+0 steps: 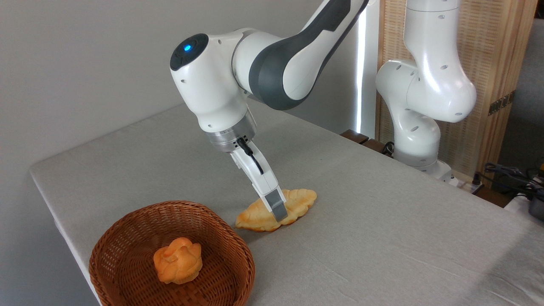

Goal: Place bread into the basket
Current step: 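Close the gripper on the middle of the flat golden bread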

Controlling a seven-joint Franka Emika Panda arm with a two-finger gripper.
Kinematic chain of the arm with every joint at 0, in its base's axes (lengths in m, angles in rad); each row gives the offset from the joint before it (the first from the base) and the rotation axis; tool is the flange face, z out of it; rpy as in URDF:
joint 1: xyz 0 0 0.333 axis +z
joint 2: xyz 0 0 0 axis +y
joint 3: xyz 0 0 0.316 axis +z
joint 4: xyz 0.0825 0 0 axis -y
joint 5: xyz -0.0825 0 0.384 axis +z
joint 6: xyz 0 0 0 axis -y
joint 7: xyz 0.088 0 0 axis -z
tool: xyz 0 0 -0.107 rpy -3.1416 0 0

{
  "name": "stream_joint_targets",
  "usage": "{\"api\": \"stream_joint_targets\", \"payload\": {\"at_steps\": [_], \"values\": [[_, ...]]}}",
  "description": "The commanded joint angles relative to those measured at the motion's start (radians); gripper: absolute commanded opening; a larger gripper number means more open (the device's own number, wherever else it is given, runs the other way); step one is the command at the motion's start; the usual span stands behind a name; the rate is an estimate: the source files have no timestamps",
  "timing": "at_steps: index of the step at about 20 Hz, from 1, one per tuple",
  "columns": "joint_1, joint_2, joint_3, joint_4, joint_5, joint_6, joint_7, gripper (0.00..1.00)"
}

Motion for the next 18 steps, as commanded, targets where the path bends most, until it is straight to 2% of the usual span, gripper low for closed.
{"api": "stream_joint_targets", "payload": {"at_steps": [1, 18], "values": [[0.000, -0.009, 0.010, 0.023, 0.011, 0.007, 0.025, 1.00], [-0.006, 0.020, 0.010, 0.032, 0.010, 0.005, 0.017, 1.00]]}}
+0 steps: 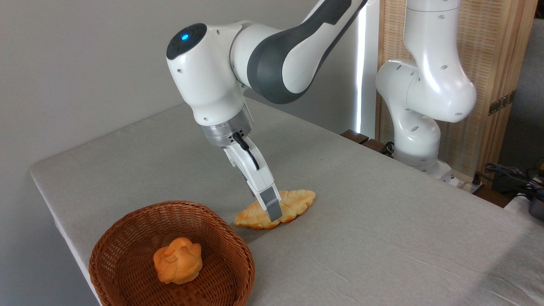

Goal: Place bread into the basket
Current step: 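Close the gripper on the middle of the flat golden bread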

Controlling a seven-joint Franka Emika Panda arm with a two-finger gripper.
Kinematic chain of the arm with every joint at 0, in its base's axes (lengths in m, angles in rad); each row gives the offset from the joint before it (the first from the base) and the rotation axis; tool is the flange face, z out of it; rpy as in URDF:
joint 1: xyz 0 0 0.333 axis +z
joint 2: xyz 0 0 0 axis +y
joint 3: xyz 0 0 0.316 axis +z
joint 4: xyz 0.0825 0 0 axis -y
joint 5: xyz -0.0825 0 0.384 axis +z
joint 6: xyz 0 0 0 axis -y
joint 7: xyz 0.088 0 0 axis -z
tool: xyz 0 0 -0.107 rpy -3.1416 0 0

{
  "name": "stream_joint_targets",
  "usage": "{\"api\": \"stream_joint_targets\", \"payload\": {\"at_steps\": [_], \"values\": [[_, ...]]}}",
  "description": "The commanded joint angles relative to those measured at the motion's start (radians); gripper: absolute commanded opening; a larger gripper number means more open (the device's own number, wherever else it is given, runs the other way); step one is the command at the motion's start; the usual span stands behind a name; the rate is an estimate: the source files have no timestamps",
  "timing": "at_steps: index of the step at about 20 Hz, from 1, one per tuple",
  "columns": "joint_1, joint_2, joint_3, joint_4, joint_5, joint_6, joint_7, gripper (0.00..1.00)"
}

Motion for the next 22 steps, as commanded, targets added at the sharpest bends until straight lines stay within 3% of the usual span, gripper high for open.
{"api": "stream_joint_targets", "payload": {"at_steps": [1, 11, 12, 16, 19, 22], "values": [[-0.006, 0.021, 0.001, 0.001, 0.009, 0.003, 0.017, 1.00], [-0.011, 0.032, -0.004, -0.001, 0.007, 0.002, 0.017, 0.99], [-0.011, 0.032, -0.004, -0.002, 0.009, 0.002, 0.019, 0.96], [-0.011, 0.038, -0.005, -0.004, 0.009, 0.003, 0.022, 0.64], [-0.011, 0.038, -0.005, -0.004, 0.011, 0.003, 0.032, 0.52], [-0.011, 0.038, -0.005, -0.004, 0.011, 0.002, 0.037, 0.47]]}}
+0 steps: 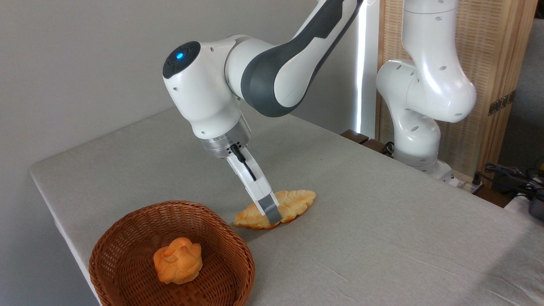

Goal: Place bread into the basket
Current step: 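Close the gripper on the middle of the flat golden bread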

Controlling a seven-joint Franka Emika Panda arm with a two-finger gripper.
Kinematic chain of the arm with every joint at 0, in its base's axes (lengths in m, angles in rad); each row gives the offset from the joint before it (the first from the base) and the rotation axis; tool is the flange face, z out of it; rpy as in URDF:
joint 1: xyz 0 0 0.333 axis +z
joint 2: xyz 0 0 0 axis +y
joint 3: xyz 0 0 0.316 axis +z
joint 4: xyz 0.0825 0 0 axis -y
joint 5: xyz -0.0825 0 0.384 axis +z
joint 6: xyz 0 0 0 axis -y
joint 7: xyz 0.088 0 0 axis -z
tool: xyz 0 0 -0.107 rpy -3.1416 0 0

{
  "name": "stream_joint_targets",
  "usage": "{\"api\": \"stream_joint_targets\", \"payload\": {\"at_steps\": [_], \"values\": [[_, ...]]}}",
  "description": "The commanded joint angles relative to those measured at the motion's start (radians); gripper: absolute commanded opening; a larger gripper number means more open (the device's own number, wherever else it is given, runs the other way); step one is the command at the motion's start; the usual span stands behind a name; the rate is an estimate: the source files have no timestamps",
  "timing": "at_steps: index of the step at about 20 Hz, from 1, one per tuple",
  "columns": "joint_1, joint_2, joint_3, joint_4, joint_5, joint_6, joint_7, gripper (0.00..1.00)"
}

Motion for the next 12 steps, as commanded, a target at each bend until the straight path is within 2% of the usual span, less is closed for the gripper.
{"api": "stream_joint_targets", "payload": {"at_steps": [1, 8, 10, 12], "values": [[-0.003, -0.003, 0.001, -0.002, 0.011, 0.002, 0.023, 0.47], [-0.003, -0.007, 0.003, 0.000, 0.011, -0.009, 0.035, 0.46], [-0.001, -0.016, 0.009, 0.001, 0.011, -0.013, 0.058, 0.40], [-0.001, -0.018, 0.011, 0.001, 0.011, -0.021, 0.061, 0.38]]}}
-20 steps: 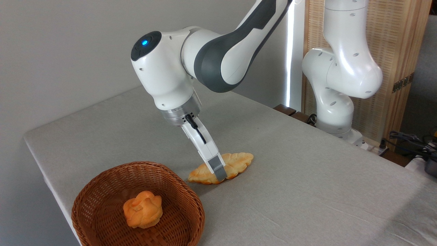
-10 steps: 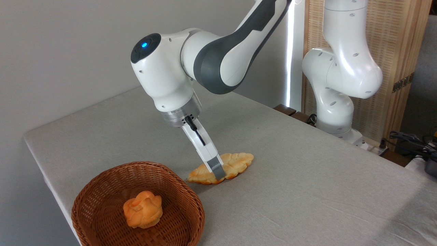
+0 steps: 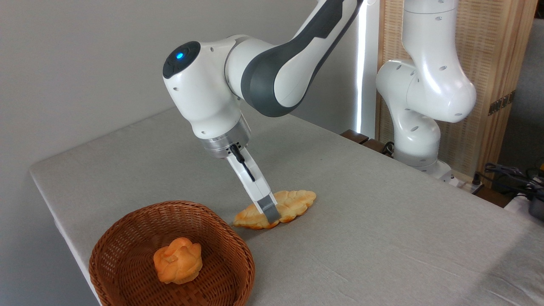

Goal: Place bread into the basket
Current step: 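Close the gripper on the middle of the flat golden bread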

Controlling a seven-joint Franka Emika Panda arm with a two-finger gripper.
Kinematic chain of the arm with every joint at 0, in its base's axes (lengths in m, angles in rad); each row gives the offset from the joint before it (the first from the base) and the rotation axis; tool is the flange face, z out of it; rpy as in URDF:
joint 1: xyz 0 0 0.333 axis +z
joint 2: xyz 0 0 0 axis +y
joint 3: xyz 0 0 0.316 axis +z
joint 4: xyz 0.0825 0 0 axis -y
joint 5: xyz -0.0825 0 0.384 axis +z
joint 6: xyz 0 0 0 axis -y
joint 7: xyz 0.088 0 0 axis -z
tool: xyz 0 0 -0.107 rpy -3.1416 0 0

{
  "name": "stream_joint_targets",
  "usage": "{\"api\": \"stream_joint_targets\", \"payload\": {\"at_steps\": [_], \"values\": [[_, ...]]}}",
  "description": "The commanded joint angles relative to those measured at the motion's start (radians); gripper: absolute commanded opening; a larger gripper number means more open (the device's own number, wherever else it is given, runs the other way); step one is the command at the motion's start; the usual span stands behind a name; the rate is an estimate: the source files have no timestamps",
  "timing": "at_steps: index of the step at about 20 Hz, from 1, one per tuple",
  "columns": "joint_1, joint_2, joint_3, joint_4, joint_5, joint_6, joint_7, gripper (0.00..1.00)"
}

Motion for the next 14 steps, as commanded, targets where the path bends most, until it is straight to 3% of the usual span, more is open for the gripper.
{"api": "stream_joint_targets", "payload": {"at_steps": [1, 14], "values": [[-0.002, -0.017, 0.012, 0.002, 0.011, -0.021, 0.033, 0.38], [0.003, -0.072, 0.016, 0.041, -0.005, -0.096, 0.030, 0.42]]}}
